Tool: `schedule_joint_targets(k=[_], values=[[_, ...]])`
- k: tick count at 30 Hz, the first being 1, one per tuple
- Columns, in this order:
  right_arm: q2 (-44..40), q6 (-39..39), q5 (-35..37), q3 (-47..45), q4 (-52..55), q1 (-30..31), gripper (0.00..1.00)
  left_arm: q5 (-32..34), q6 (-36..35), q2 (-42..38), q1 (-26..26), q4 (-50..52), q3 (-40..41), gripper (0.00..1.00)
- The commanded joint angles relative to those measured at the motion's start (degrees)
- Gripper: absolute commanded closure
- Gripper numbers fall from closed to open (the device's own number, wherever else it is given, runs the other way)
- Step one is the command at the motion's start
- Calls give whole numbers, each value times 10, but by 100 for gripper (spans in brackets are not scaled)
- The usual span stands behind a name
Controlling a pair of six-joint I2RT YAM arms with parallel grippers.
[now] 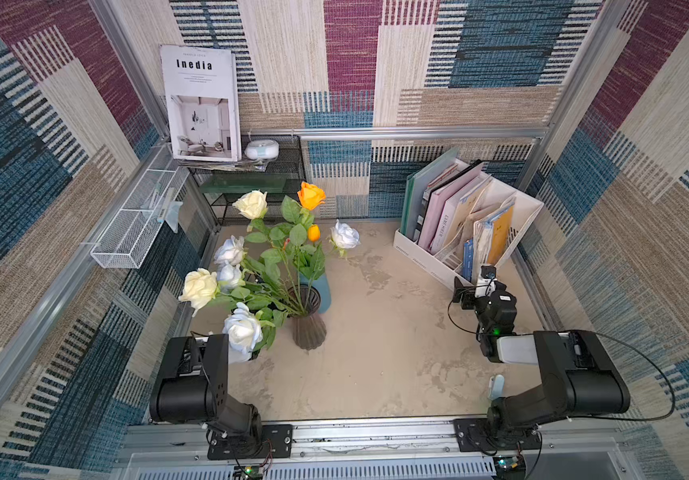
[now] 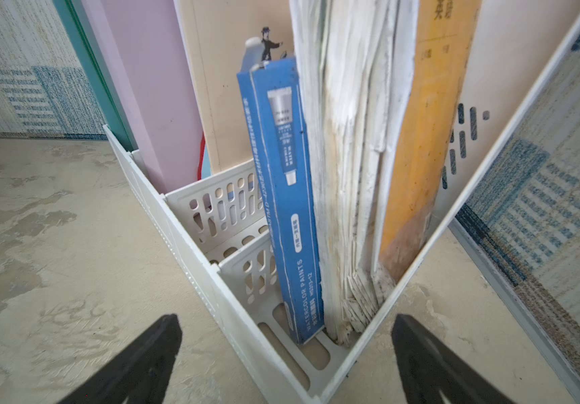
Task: Arrange the flowers in different vases according to their variety
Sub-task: Reset both arms
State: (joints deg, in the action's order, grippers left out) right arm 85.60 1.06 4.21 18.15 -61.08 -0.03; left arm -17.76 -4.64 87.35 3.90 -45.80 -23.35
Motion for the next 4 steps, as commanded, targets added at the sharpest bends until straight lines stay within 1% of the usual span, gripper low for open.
schedule_joint_targets(k=[1,4], values=[[1,-3,-2,2,-3,0,1,-2,1,2,1,-3,-4,1],[1,-2,-2,2,-3,0,1,-3,2,2,2,-2,-5,1]])
